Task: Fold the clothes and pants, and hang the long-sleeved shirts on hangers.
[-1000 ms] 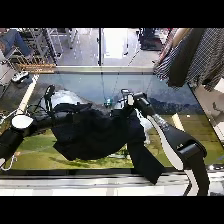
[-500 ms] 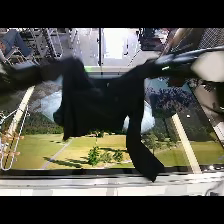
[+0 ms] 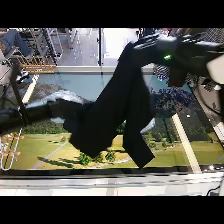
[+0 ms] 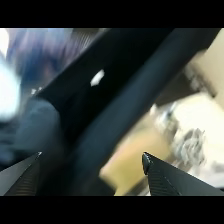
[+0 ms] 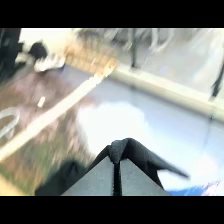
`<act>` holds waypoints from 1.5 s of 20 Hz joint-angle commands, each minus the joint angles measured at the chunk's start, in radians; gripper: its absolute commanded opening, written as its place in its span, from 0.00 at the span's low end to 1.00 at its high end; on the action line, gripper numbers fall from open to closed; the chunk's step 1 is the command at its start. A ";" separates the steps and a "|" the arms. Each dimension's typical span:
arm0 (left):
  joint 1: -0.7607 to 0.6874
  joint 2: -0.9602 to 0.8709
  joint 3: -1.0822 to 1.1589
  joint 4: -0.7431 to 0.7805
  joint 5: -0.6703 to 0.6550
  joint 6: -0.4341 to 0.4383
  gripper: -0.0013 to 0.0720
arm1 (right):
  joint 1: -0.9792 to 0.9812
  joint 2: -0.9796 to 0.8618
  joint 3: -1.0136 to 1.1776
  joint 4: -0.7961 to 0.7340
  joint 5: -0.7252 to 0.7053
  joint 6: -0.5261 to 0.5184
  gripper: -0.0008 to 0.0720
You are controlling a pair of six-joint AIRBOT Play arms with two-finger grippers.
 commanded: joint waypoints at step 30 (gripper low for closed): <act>0.805 -0.473 0.165 0.820 -0.230 -0.047 0.55 | 0.001 -0.111 -0.044 0.133 0.389 -0.122 0.06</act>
